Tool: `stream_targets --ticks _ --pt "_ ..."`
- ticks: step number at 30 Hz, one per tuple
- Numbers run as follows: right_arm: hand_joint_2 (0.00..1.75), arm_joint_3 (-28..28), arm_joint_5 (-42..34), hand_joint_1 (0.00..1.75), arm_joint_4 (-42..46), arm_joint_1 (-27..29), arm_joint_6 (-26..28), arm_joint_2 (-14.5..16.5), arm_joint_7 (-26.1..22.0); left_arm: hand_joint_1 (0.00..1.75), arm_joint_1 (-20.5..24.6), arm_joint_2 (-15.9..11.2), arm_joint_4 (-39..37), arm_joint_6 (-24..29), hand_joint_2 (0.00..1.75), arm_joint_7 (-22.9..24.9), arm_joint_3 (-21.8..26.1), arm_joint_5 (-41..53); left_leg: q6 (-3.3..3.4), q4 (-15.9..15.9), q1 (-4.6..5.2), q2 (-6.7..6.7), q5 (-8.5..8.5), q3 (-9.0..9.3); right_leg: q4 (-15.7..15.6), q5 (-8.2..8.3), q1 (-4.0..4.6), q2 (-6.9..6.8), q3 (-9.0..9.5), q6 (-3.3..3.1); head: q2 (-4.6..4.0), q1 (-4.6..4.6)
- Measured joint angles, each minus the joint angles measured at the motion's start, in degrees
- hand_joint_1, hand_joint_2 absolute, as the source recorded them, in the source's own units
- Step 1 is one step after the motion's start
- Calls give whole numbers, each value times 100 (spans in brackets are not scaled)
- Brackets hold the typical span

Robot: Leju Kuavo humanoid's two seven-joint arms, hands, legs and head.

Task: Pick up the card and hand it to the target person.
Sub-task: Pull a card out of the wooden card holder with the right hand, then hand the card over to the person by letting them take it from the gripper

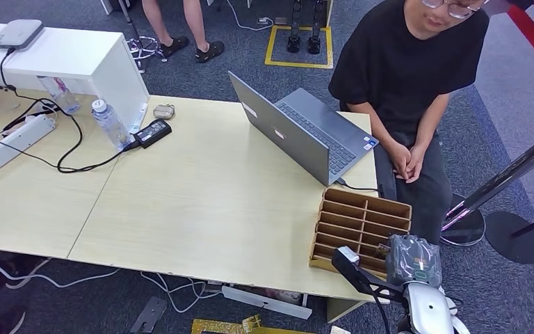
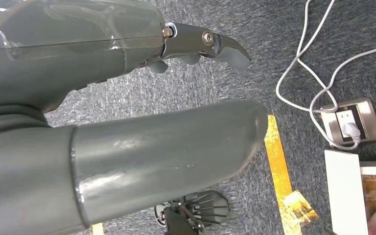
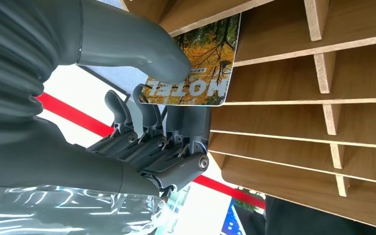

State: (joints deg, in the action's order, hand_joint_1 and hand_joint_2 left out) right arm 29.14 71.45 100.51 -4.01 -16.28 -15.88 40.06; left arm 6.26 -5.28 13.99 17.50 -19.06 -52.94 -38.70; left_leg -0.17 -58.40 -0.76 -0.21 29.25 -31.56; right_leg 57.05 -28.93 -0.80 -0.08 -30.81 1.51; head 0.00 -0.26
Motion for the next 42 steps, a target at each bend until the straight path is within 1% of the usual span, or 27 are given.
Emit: stream_targets --ticks 5,8,26,32,33,37,42 --pt "175 -25 161 149 114 -11 -44 -1 0 0 0 2 0 40 0 34 0 32 0 0 0 0 0 0 0 0 0 0 0 0 0 0" --pt "175 -27 238 153 230 -39 -92 -3 2 0 0 2 0 58 0 47 0 53 0 0 0 0 0 0 0 0 0 0 0 0 0 0" --pt "175 -162 494 154 1051 -190 -71 -47 2 0 -3 26 -2 105 0 155 0 83 0 -1 0 0 0 0 0 0 0 0 -1 0 0 0" --pt "175 -298 574 151 1513 -442 -6 -131 1 0 -8 26 -2 100 0 166 0 163 0 -1 0 0 0 0 0 0 0 0 -1 0 0 0" --pt "175 -318 583 150 1577 -502 34 -150 1 0 -9 26 -2 97 0 167 0 179 0 -1 0 0 0 0 0 0 0 1 -1 0 0 0" --pt "175 -387 607 155 1791 -781 200 -244 -4 0 -12 32 -2 82 0 175 0 239 0 -1 0 1 0 0 0 0 0 1 0 0 0 1" --pt "175 -436 813 154 1882 -1113 560 -381 -121 0 -14 54 -2 49 0 194 -2 358 0 -2 0 1 0 0 0 0 0 1 -1 0 0 0"
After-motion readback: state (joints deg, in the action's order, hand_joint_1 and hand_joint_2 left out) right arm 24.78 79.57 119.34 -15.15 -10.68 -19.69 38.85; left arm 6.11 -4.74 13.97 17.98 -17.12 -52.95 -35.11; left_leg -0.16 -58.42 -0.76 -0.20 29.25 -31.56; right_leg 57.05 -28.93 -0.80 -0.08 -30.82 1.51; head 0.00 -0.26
